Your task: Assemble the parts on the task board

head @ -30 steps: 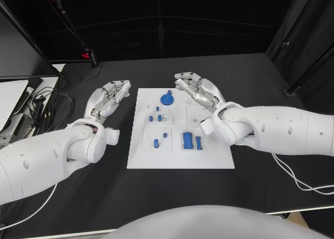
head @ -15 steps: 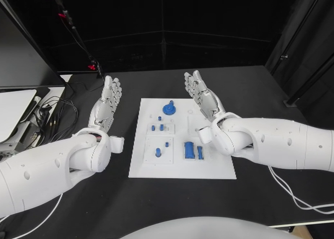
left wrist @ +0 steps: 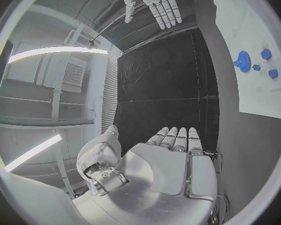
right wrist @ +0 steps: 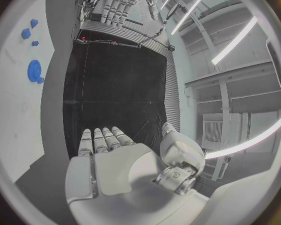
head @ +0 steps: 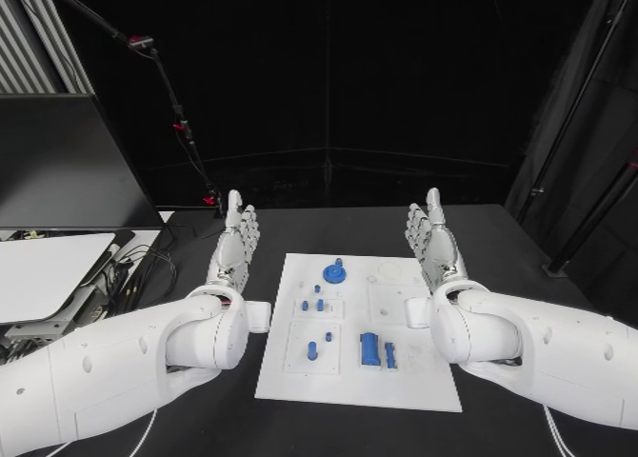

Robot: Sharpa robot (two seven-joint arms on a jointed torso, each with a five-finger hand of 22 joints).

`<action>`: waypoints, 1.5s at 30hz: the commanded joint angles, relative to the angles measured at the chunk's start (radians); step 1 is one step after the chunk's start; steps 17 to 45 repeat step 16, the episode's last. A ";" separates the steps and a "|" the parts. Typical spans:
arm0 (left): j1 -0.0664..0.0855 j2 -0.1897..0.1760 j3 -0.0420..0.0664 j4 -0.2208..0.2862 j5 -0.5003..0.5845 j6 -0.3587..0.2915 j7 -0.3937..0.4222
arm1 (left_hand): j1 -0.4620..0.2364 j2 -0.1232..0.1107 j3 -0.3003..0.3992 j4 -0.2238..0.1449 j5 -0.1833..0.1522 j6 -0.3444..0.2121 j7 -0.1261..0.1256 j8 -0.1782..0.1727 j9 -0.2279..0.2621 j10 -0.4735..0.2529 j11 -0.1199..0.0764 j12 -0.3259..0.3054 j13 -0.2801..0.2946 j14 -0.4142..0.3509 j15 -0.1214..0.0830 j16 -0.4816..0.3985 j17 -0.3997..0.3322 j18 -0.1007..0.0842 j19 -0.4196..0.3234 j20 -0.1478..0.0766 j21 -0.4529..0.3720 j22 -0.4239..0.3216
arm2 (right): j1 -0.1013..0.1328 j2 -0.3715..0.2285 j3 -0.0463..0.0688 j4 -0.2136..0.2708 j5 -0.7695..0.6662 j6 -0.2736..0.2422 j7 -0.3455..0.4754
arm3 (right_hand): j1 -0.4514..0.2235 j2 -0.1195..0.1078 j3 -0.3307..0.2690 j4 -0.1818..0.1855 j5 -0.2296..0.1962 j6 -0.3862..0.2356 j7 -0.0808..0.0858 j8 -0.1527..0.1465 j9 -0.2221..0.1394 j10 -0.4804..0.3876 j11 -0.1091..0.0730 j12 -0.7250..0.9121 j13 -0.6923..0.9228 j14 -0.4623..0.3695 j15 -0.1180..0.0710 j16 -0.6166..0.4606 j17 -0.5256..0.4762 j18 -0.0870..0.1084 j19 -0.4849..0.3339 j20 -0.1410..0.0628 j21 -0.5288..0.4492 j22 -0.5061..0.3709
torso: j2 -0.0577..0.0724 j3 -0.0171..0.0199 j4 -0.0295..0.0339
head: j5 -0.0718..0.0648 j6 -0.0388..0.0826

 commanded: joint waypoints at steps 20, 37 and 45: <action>0.001 -0.001 0.002 0.002 0.020 -0.041 -0.021 | -0.006 0.001 0.000 -0.003 -0.004 -0.005 0.000 -0.003 -0.001 -0.003 0.000 -0.004 -0.001 -0.001 -0.004 -0.004 -0.001 -0.006 -0.003 0.000 -0.003 -0.001 | 0.001 0.001 0.001 0.003 0.035 -0.043 -0.018 | -0.006 0.001 0.000 -0.004 -0.003 -0.005 0.001 -0.004 -0.001 -0.002 -0.004 -0.004 -0.001 -0.004 0.000 -0.004 -0.001 -0.007 0.000 -0.005 -0.003 -0.001 | -0.017 0.0001 -0.0195 | 0.011 0.010; 0.001 -0.001 0.002 0.002 0.020 -0.041 -0.021 | -0.006 0.001 0.000 -0.003 -0.004 -0.005 0.000 -0.003 -0.001 -0.003 0.000 -0.004 -0.001 -0.001 -0.004 -0.004 -0.001 -0.006 -0.003 0.000 -0.003 -0.001 | 0.001 0.001 0.001 0.003 0.035 -0.043 -0.018 | -0.006 0.001 0.000 -0.004 -0.003 -0.005 0.001 -0.004 -0.001 -0.002 -0.004 -0.004 -0.001 -0.004 0.000 -0.004 -0.001 -0.007 0.000 -0.005 -0.003 -0.001 | -0.017 0.0001 -0.0195 | 0.011 0.010; 0.001 -0.001 0.002 0.002 0.020 -0.041 -0.021 | -0.006 0.001 0.000 -0.003 -0.004 -0.005 0.000 -0.003 -0.001 -0.003 0.000 -0.004 -0.001 -0.001 -0.004 -0.004 -0.001 -0.006 -0.003 0.000 -0.003 -0.001 | 0.001 0.001 0.001 0.003 0.035 -0.043 -0.018 | -0.006 0.001 0.000 -0.004 -0.003 -0.005 0.001 -0.004 -0.001 -0.002 -0.004 -0.004 -0.001 -0.004 0.000 -0.004 -0.001 -0.007 0.000 -0.005 -0.003 -0.001 | -0.017 0.0001 -0.0195 | 0.011 0.010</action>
